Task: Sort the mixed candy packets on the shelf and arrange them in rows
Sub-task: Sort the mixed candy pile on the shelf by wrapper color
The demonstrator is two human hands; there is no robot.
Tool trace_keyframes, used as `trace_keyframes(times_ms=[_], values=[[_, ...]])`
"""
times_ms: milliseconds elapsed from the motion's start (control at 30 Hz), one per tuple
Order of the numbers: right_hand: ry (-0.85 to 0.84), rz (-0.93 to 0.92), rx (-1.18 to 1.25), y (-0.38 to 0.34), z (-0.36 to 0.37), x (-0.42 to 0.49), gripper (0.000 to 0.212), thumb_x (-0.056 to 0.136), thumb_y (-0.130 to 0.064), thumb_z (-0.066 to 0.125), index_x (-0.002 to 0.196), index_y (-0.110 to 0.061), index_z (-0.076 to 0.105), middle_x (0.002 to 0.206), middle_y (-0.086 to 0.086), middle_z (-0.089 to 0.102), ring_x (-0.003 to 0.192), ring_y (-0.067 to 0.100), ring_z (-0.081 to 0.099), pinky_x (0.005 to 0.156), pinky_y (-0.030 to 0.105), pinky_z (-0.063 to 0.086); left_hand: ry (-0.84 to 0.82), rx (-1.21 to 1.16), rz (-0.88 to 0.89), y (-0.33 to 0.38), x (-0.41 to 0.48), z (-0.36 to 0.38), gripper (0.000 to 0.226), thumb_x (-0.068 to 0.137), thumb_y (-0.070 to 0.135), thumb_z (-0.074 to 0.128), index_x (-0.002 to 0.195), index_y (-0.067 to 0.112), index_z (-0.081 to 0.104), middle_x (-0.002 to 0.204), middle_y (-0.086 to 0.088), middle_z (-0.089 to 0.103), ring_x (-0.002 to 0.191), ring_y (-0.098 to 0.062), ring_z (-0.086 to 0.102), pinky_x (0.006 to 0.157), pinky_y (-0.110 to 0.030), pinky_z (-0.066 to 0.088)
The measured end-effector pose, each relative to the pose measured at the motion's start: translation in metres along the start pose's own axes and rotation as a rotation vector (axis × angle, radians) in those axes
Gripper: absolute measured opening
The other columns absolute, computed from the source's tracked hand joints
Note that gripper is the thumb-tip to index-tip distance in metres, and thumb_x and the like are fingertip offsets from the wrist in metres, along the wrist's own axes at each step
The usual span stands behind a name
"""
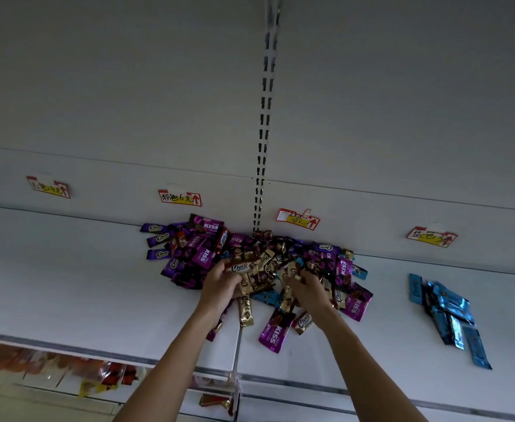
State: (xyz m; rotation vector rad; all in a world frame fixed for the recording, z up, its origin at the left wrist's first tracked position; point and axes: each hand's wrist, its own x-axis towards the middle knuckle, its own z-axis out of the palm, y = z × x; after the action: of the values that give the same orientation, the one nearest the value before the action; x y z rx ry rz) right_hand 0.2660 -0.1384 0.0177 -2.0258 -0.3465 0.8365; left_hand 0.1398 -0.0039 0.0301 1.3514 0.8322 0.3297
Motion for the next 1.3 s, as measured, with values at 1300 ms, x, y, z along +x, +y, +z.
trace_keyframes(times_ms=[1300], values=[[0.096, -0.077, 0.046, 0.027, 0.000, -0.036, 0.010, 0.095, -0.010, 0.044, 0.100, -0.004, 0.051, 0.068, 0.005, 0.059, 0.048, 0.012, 0.048, 0.042, 0.021, 0.036, 0.235, 0.785, 0.216, -0.043, -0.030, 0.021, 0.032, 0.097, 0.013, 0.041, 0.126, -0.002, 0.041, 0.116, -0.016, 0.049, 0.086, -0.012, 0.044, 0.069, -0.019, 0.035]])
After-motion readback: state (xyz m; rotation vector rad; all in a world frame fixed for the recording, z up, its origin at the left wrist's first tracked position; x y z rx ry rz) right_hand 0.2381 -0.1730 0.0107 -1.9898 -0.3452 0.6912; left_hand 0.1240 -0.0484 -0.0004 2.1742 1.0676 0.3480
